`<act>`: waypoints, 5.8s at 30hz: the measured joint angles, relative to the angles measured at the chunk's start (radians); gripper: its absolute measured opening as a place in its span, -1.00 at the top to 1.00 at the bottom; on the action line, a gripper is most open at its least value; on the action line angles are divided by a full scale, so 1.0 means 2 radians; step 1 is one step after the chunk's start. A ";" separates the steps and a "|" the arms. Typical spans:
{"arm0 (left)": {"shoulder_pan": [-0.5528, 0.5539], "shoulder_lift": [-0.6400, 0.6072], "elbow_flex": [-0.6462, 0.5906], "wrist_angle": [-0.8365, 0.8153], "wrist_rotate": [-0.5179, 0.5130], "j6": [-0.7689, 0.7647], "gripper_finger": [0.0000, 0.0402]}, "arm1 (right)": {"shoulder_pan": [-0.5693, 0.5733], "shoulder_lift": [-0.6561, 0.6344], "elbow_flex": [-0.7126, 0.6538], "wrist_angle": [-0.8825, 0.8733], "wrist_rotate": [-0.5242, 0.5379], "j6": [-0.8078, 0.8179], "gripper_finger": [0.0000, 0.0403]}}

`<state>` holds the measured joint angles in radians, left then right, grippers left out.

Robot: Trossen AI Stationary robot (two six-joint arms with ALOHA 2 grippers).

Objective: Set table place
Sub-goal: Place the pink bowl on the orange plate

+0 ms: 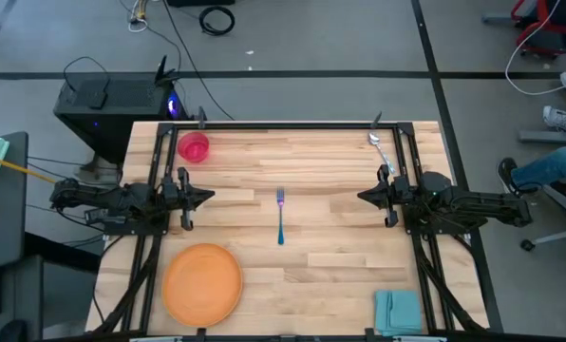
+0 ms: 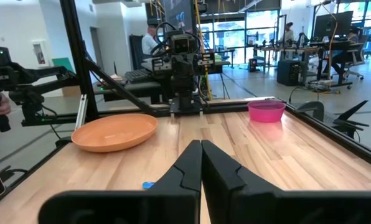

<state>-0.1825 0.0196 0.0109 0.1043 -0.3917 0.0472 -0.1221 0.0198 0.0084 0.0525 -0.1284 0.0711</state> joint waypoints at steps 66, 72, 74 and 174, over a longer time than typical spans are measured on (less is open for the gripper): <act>-0.052 0.554 0.344 -0.350 0.148 -0.260 0.50 | 0.000 0.000 0.006 -0.004 -0.032 -0.153 0.99; -0.052 0.576 0.325 -0.366 0.185 -0.281 0.42 | 0.000 0.000 0.006 -0.004 -0.032 -0.153 0.99; -0.052 0.585 0.324 -0.378 0.185 -0.281 0.41 | 0.000 0.000 0.006 -0.004 -0.032 -0.153 0.99; 0.091 0.699 0.402 -0.461 0.271 -0.161 0.95 | 0.000 0.176 0.139 -0.040 -0.034 -0.103 1.00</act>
<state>0.0001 1.4178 0.8157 -0.8184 0.1502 -0.2752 -0.1215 0.3723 0.2867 -0.0266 -0.1956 -0.1355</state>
